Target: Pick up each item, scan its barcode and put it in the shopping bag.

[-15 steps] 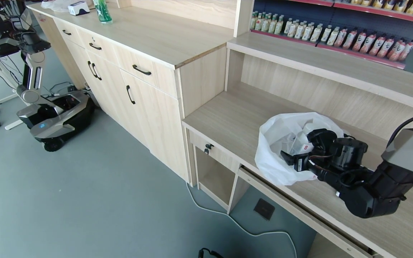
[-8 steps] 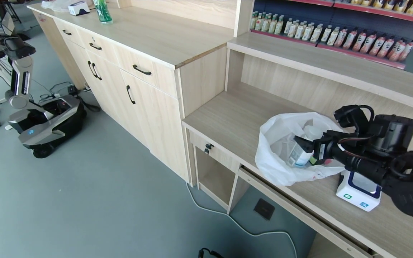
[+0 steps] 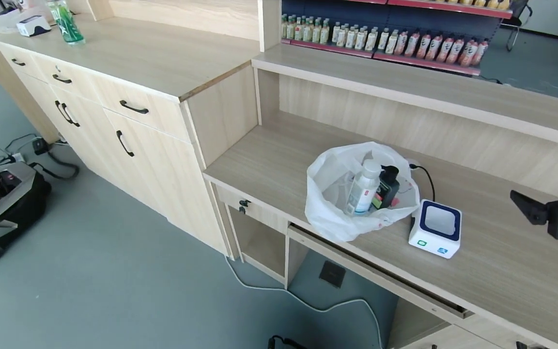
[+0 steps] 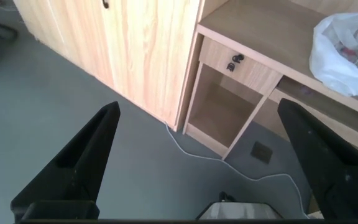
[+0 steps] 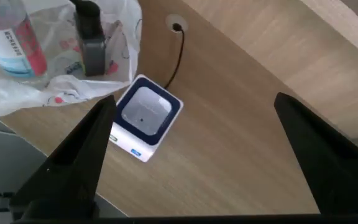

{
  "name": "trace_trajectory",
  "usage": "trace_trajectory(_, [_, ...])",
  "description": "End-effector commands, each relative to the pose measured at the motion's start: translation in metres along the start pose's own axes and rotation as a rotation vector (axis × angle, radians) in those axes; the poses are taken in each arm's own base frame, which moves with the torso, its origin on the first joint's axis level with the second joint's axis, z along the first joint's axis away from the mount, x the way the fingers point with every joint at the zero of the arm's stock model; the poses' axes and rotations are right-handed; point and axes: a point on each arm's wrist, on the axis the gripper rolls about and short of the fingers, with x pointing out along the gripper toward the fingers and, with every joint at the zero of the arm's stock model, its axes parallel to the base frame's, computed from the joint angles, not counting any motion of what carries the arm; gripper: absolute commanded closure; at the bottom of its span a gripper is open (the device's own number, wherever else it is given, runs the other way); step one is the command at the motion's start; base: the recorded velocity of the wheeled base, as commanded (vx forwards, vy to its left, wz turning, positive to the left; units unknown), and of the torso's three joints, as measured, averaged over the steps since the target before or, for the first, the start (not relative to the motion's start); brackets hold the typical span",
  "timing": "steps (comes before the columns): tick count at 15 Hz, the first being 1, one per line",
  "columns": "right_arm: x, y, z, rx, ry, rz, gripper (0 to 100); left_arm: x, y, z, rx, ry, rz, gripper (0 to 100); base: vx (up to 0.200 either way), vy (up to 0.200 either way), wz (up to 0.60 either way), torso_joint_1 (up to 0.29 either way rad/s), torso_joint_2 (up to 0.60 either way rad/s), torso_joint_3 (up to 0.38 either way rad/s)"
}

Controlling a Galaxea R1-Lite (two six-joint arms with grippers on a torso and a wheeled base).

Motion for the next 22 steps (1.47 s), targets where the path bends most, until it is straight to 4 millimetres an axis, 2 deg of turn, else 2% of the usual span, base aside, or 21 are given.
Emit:
trace_trajectory(1, [-0.014, -0.012, 0.015, 0.028, -0.063, -0.082, 0, 0.0, 0.0, 0.0, 0.0, 0.0, -0.002, 0, 0.0, 0.0, -0.6, 0.007, 0.0, 0.002])
trace_trajectory(4, [-0.022, -0.019, 0.016, 0.054, -0.049, -0.133, 0, 0.0, 0.0, 0.0, 0.0, -0.001, 0.0, 0, 0.0, 0.0, -0.6, 0.002, 0.0, 0.004])
trace_trajectory(6, [-0.033, -0.025, 0.01, 0.088, 0.022, -0.175, 0, 0.0, 0.0, 0.0, 0.0, -0.001, 0.0, 0, 0.0, 0.0, -0.6, 0.002, 0.0, 0.002])
trace_trajectory(10, [-0.059, -0.024, 0.003, 0.175, 0.098, -0.201, 0, 0.0, 0.0, 0.0, 0.0, -0.001, 0.0, 0, 0.0, 0.0, -0.6, 0.001, 0.0, 0.002])
trace_trajectory(12, [-0.07, -0.02, -0.003, 0.278, 0.078, -0.194, 0, 0.0, 0.0, 0.0, 0.0, -0.001, 0.0, 0, 0.0, 0.0, 0.0, 0.0, 0.0, 0.0])
trace_trajectory(14, [-0.092, -0.012, -0.023, 0.323, 0.085, -0.19, 0, 0.0, 0.0, 0.0, 0.0, -0.001, 0.0, 0, 0.0, 0.0, 0.0, 0.0, 0.0, 0.0])
trace_trajectory(18, [-0.142, 0.015, -0.086, 0.321, 0.095, -0.105, 0, 0.0, 0.0, 0.0, 0.0, -0.001, 0.0, 0, 0.0, 0.0, 0.0, 0.0, 0.0, 0.0])
trace_trajectory(22, [-0.174, 0.025, -0.111, 0.334, 0.053, -0.049, 0, 0.0, 0.0, 0.0, 0.0, -0.001, 0.0, 0, 0.0, 0.0, 0.0, 0.0, 0.0, 0.0])
